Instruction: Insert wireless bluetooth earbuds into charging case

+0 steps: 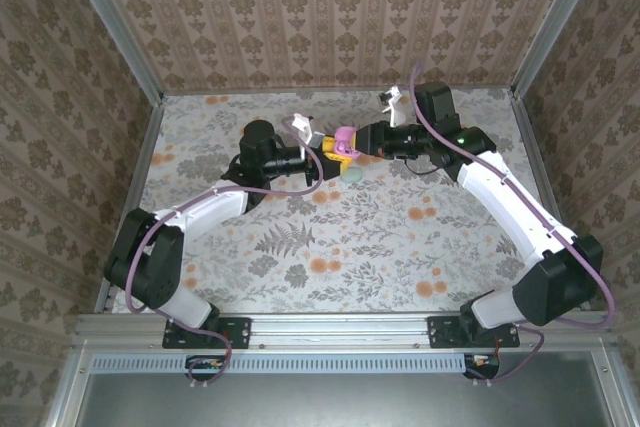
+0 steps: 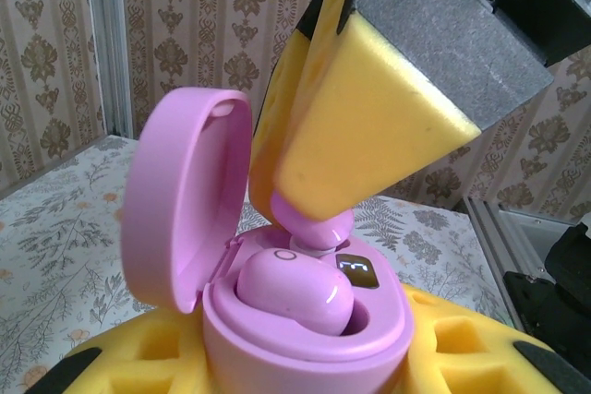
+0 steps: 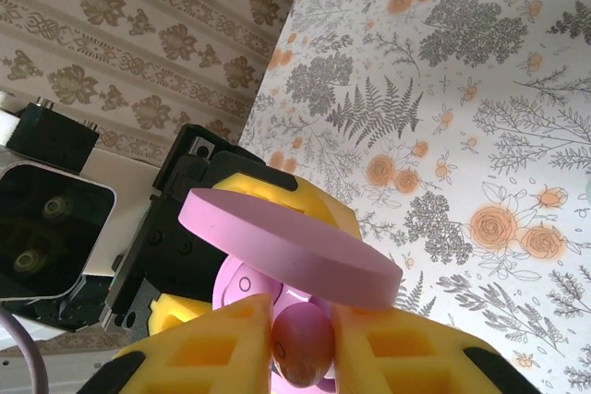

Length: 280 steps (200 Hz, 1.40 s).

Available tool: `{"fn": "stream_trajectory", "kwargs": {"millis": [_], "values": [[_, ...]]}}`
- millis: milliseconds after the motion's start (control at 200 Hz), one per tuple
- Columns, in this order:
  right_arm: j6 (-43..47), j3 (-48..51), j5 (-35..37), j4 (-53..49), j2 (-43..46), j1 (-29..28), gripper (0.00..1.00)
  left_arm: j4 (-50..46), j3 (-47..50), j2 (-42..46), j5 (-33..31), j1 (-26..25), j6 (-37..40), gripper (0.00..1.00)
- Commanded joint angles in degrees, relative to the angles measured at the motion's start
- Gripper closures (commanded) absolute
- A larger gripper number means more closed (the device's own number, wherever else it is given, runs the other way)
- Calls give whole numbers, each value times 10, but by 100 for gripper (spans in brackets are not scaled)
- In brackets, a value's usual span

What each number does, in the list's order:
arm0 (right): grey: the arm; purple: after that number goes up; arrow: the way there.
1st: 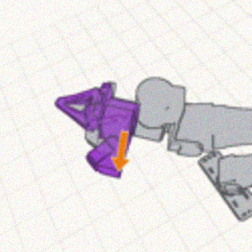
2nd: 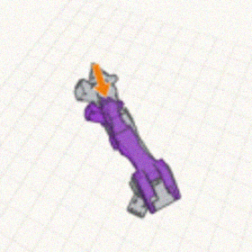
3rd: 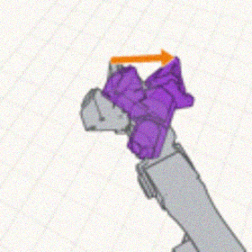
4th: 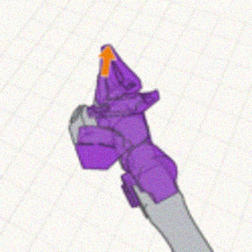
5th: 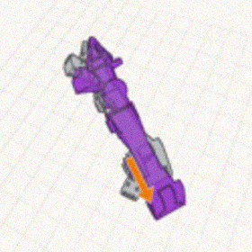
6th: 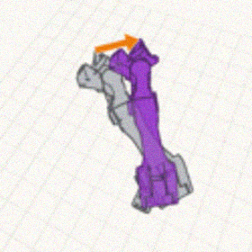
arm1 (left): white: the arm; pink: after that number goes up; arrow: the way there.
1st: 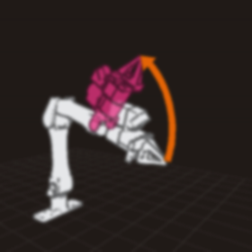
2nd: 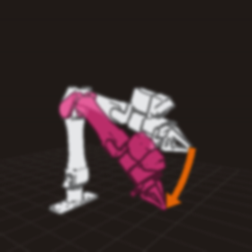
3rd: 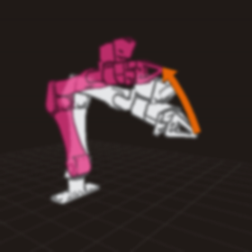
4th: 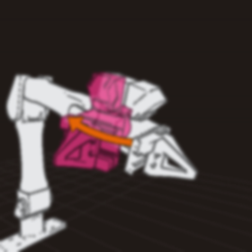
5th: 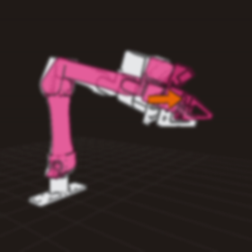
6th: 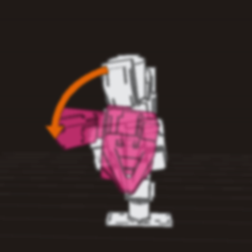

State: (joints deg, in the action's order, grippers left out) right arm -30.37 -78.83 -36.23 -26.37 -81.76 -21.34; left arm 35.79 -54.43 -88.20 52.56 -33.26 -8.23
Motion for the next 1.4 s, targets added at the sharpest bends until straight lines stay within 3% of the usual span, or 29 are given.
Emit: {"fn": "stream_trajectory", "kwargs": {"millis": [0,480,1080,1395], "values": [[20,-13,18,-37,1,-3,74,31,-23,-1,12,0,-10,70],[15,-20,24,-37,7,-3,66,35,-21,4,11,0,-14,70],[-8,-2,56,-17,54,7,64,34,-17,9,5,2,-9,70],[-30,4,24,-10,30,8,61,39,-18,11,7,2,-15,70]]}}
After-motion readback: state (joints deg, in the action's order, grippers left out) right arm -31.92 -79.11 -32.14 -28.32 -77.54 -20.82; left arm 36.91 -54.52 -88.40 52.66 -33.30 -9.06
